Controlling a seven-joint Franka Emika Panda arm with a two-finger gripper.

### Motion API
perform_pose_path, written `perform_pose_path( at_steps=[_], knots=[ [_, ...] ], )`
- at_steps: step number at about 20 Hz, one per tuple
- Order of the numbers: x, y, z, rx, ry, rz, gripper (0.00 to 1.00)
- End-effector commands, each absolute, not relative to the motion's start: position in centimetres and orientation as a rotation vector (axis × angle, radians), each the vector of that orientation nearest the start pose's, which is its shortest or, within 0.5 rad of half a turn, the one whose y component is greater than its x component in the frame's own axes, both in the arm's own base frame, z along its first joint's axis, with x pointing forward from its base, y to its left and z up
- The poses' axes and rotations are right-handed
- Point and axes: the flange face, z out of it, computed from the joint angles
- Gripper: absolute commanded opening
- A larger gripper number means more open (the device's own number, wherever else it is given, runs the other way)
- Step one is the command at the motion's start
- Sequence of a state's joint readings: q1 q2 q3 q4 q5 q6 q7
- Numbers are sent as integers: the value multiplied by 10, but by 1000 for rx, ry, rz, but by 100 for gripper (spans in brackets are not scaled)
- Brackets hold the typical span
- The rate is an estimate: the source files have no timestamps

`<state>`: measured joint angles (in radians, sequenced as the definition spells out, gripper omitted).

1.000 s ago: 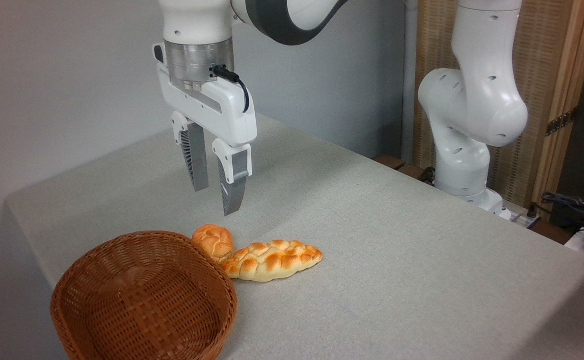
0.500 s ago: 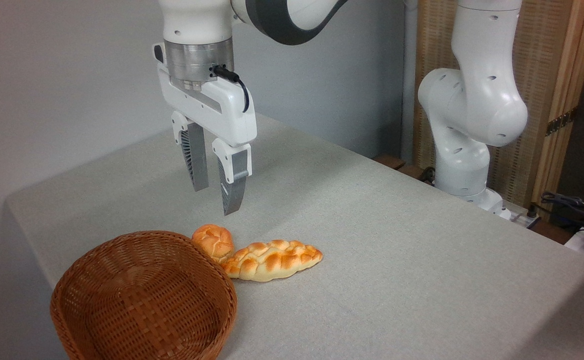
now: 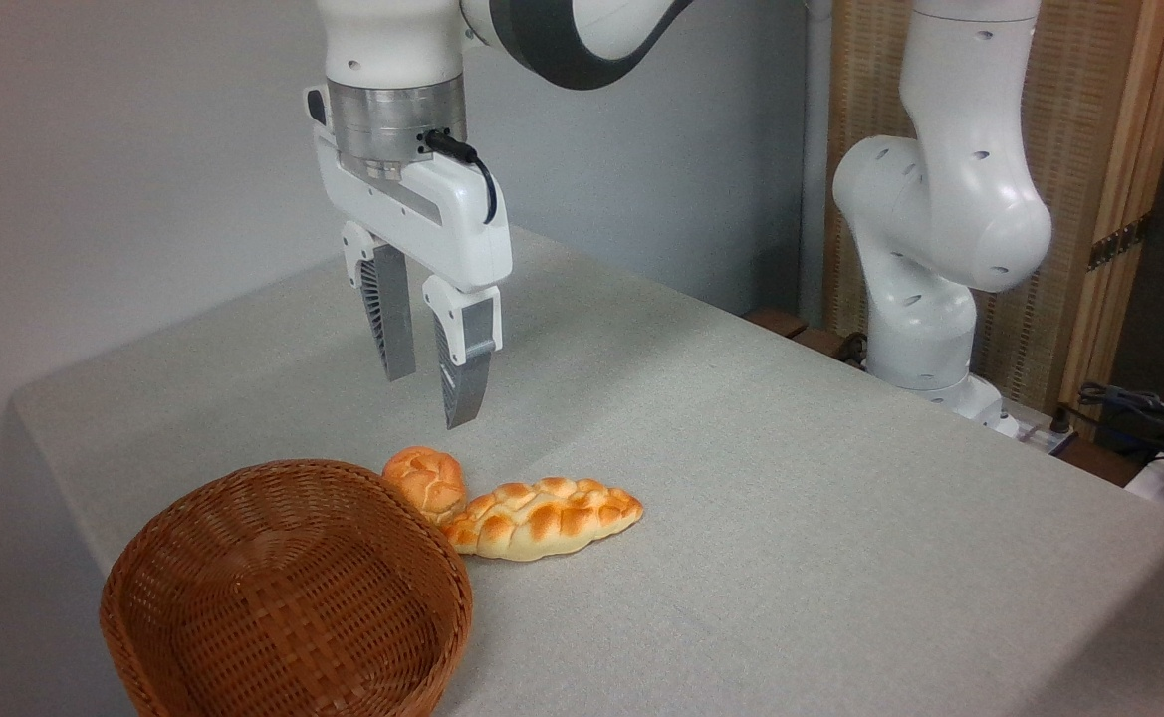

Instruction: Put bread into the basket

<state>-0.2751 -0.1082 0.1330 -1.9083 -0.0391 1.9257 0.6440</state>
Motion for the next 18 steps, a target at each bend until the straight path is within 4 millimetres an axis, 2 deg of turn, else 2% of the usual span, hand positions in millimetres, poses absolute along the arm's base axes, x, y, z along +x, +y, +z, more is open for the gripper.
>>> perform_pose_path(
  at_steps=[1,18],
  knots=[
    [534,-74,560,-2934,1213,-202,100],
    [532,-74,559,-2939,1219,-174,100]
  ],
)
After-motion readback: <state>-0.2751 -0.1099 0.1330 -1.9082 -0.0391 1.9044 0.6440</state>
